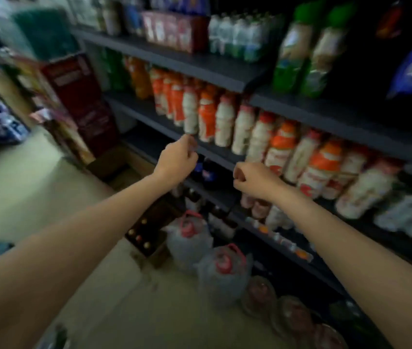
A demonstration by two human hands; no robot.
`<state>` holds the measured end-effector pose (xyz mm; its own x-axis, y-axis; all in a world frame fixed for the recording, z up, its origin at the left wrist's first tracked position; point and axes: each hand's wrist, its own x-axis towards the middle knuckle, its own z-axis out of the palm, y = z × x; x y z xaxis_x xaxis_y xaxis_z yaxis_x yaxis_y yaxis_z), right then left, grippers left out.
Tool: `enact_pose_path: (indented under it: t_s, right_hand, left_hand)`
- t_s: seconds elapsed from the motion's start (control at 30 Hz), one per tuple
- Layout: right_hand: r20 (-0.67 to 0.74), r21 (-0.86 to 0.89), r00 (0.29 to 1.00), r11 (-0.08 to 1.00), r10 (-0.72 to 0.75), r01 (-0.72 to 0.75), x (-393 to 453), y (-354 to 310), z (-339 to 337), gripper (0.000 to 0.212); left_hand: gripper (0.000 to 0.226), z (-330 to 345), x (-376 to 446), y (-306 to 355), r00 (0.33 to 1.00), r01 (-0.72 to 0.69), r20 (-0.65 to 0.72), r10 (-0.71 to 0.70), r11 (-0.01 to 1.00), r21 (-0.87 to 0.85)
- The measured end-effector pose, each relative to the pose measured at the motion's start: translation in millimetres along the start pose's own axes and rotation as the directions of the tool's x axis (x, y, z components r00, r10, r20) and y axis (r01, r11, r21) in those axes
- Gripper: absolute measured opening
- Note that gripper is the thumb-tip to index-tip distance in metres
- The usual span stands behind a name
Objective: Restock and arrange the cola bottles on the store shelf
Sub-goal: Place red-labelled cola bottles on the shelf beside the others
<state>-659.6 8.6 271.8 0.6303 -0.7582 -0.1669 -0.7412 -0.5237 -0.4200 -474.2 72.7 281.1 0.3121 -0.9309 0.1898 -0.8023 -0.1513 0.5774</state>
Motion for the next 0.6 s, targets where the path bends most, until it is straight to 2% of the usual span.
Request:
enact_pose_path:
  t_s: [0.1, 0.2, 0.4, 0.5, 0.6]
  right_hand:
    - [0.141, 0.045, 0.989, 0.998, 0.034, -0.041, 46.5, -35.0, 39.2, 0.019]
    - [0.176, 0.085, 0.983, 0.994, 0.054, -0.07, 98.1, -53.4, 76.9, 0.019]
    - [0.302, 0.156, 0.953, 0.983, 0.042, -0.093, 224.0, -79.8, 182.3, 0.019]
    - [0.409, 0.149, 0.912, 0.984, 0.03, -0.099, 286.9, -94.6, 251.2, 0.022]
    - [0.521, 0.102, 0.853, 0.99, 0.027, -0.093, 332.7, -101.6, 335.3, 0.027]
  left_hand:
    - [0.019, -17.6, 4.5, -79.2, 0.978, 0.191, 0.09, -0.19, 0.982, -0.005]
    - [0.019, -20.4, 17.4, -145.7, 0.94, 0.322, 0.118, -0.319, 0.947, 0.001]
    - [0.015, 13.4, 51.6, -281.7, 0.878, 0.429, 0.174, -0.446, 0.895, 0.124]
    - [0.018, 36.8, 73.8, -358.3, 0.83, 0.496, 0.196, -0.522, 0.852, 0.165]
    - [0.022, 78.2, 80.9, -438.0, 0.773, 0.57, 0.25, -0.584, 0.811, 0.132]
